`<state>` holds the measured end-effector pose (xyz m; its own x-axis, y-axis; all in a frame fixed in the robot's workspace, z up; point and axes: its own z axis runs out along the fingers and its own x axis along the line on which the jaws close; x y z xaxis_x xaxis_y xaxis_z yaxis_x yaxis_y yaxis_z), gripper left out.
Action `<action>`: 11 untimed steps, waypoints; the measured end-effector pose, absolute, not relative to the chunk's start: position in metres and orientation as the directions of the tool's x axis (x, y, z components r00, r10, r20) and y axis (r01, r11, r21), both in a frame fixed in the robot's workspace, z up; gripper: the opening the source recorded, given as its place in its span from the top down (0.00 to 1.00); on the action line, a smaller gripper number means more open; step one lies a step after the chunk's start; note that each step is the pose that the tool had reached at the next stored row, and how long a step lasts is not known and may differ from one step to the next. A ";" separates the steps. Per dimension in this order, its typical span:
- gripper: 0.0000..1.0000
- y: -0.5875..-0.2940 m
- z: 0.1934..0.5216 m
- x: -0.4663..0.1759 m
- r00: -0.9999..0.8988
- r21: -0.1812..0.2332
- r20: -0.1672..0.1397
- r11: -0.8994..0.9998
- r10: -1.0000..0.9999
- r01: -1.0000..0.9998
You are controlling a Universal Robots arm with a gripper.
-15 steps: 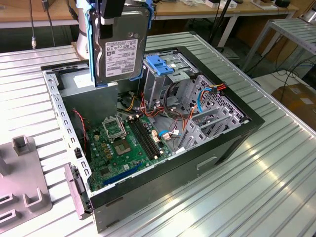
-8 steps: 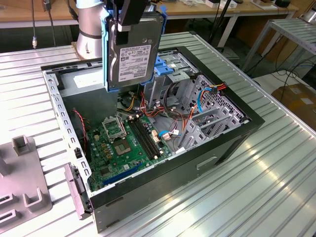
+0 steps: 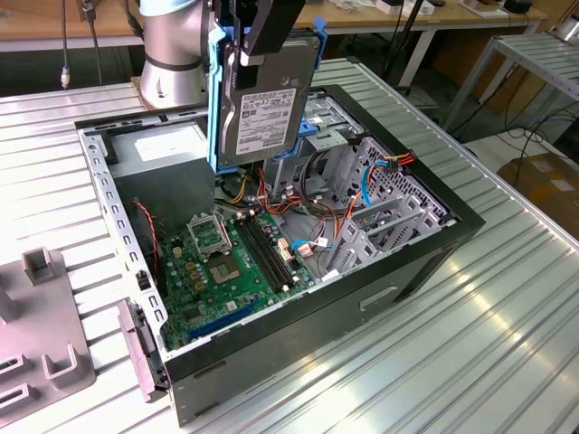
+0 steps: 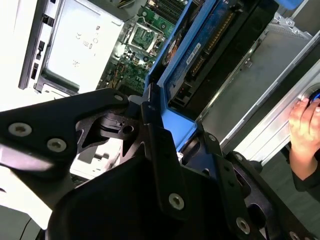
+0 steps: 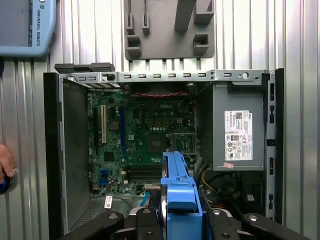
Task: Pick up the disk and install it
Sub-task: 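Insert the disk into the insertion slot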
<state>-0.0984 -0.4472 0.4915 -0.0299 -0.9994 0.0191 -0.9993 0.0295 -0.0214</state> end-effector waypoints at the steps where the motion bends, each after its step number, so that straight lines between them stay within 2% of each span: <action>1: 0.63 -0.447 0.492 -0.098 -0.030 -0.021 0.019 0.029 -0.999 -0.999; 11: 0.63 -0.448 0.492 -0.098 -0.030 -0.021 0.020 0.029 -0.999 -0.999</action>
